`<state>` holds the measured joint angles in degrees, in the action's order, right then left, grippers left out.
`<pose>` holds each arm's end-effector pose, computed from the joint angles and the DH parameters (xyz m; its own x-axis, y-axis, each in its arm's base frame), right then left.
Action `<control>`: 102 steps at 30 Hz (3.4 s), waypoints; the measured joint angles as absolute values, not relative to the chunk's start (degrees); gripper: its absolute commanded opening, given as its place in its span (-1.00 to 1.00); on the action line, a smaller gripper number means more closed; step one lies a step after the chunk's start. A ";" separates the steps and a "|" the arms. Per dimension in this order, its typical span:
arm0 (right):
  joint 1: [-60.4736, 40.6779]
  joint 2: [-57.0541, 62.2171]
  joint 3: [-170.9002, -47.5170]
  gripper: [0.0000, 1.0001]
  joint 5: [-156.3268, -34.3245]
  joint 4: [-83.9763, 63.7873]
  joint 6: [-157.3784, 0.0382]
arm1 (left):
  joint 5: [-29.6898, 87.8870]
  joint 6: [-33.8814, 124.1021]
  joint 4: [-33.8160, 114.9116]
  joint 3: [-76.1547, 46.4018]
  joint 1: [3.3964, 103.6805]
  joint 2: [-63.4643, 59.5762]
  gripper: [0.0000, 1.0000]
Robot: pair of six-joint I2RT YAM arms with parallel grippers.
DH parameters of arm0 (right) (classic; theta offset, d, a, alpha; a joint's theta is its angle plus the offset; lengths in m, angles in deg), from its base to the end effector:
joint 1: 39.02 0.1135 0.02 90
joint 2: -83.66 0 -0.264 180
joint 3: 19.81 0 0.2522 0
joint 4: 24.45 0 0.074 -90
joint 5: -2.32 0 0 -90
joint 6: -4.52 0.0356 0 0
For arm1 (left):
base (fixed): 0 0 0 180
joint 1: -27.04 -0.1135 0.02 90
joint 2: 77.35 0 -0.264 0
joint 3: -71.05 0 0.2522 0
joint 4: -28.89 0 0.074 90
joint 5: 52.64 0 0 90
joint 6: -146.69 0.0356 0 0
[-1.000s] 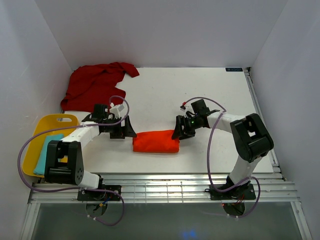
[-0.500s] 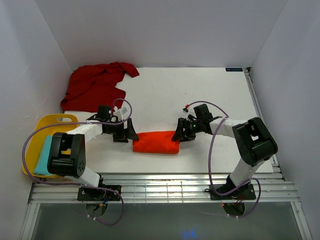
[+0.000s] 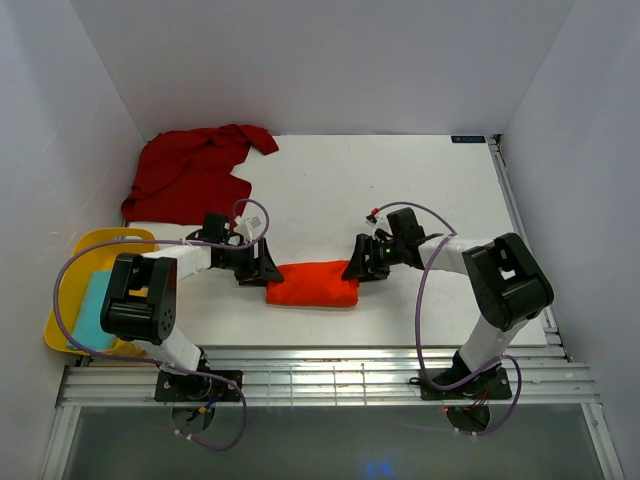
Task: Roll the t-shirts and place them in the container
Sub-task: Pick up the T-shirt from the center of the board, then place the T-shirt at the center of the board.
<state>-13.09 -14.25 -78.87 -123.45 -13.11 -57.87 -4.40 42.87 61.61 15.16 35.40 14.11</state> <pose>0.2774 0.1580 0.1378 -0.9326 -0.0353 -0.3592 -0.2925 0.6573 0.6946 0.2628 -0.0626 0.1373 -0.9767 -0.0366 -0.2114 0.1224 0.7141 -0.6892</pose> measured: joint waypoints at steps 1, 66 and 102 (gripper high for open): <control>-13.09 -14.38 -78.87 0.25 -123.61 -13.41 -57.72 | -4.70 42.54 61.33 15.10 35.40 14.70 0.29; 7.76 -34.11 -119.79 -0.85 -121.53 -23.57 -29.50 | 24.21 70.58 90.03 -11.37 19.29 -1.45 -1.00; 9.07 -39.91 -121.21 -0.85 -118.47 -9.78 -38.11 | 18.55 80.26 92.15 14.01 15.55 -7.44 -0.92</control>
